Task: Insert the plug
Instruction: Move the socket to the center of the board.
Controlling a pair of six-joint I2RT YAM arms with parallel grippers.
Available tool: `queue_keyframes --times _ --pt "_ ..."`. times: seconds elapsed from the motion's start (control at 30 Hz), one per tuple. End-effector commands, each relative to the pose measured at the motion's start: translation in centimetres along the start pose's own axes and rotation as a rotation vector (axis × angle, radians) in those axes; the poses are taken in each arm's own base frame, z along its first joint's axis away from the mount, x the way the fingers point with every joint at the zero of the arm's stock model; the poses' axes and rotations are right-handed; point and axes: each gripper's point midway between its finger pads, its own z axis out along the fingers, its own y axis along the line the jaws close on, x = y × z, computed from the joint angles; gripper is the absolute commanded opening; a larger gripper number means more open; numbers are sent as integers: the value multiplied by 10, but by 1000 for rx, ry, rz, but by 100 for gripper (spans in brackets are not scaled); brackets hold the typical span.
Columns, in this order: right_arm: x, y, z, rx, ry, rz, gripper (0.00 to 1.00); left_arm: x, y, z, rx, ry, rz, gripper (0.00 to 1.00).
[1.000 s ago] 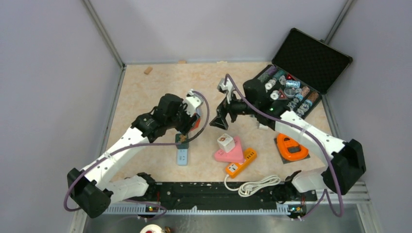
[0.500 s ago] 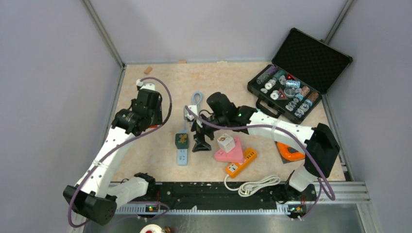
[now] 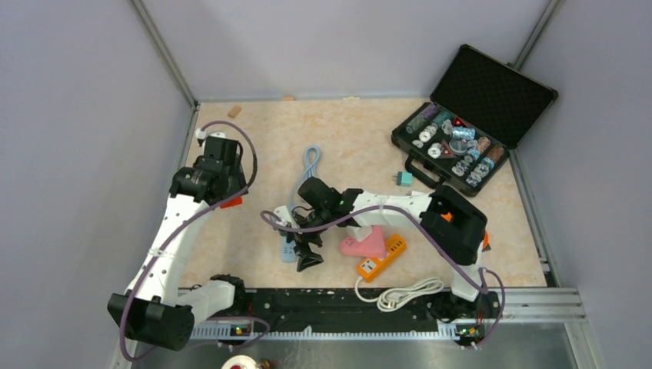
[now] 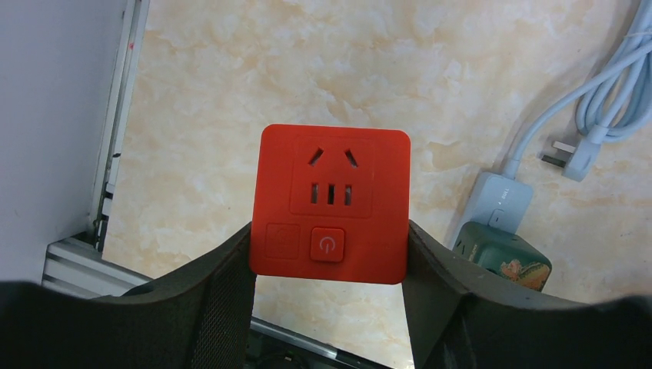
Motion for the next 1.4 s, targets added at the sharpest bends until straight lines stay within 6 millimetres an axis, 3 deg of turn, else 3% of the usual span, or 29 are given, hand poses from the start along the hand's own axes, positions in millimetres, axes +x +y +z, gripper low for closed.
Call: queue_keyframes --times 0.0,0.1,0.23,0.4,0.5,0.63,0.83,1.03,1.13,1.37 --pt "-30 -27 10 111 -88 -39 99 -31 -11 -17 94 -113 -41 0" --pt "-28 -69 4 318 -37 40 99 -33 -17 -19 139 -136 -13 0" --pt "-22 -110 -18 480 15 43 99 -34 -29 -26 236 -171 42 0" --pt "-13 -147 -53 578 69 49 99 -29 -45 -33 366 -213 121 0" --pt "-11 -156 -75 624 87 53 99 -26 -55 -39 448 -236 173 0" --pt "-7 -158 -99 681 117 52 99 -12 -74 -44 590 -256 285 0" --pt "-38 -142 -134 691 -34 94 99 21 -97 -47 813 -319 601 0" --pt "-57 -114 -160 688 -138 125 99 51 -103 -38 924 -381 894 0" --pt "-60 -113 -175 758 -193 248 99 65 -109 -30 984 -393 997 0" --pt "-55 -126 -205 875 -300 579 99 78 -115 -6 1025 -380 1151 0"
